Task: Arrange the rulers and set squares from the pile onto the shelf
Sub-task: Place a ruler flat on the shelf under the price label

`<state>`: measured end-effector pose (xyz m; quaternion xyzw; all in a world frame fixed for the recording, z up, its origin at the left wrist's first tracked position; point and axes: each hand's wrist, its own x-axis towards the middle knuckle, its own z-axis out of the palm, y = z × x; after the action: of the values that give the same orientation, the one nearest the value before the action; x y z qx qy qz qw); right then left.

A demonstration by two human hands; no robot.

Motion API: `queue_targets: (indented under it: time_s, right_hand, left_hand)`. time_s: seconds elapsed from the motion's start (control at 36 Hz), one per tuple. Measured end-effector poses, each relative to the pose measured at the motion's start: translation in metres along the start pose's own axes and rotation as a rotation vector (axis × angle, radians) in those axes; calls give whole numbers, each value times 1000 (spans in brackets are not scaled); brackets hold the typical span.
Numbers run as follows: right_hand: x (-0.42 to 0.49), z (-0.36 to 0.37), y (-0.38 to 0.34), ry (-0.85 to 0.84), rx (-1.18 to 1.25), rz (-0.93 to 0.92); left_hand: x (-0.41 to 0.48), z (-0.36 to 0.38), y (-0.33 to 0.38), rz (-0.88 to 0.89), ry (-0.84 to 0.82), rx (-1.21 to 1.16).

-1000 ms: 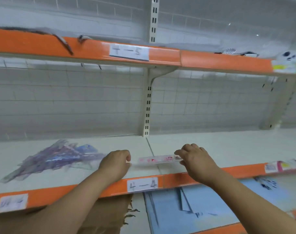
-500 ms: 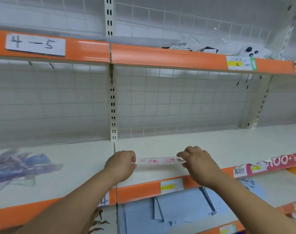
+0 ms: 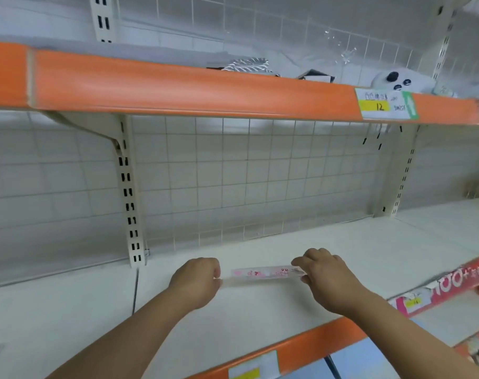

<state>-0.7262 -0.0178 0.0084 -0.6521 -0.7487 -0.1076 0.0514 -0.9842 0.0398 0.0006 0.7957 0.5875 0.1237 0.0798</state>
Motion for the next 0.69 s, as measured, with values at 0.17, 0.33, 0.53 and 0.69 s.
queue_targets:
  time_s: [0.17,0.33,0.53,0.69]
  right_hand:
    - [24,14,27,-47,20,6]
    - [58,31,47,-75,56,-68]
    - [96,44,69,-92,85,-172]
    - [123,57,91,-126,134,-182]
  left_hand:
    - [18,10,6,-43,-1,15]
    - [31,17,19,-114,10,19]
    - [45,24,37,-237,47,19]
    - [50,35,52,-315,70,21]
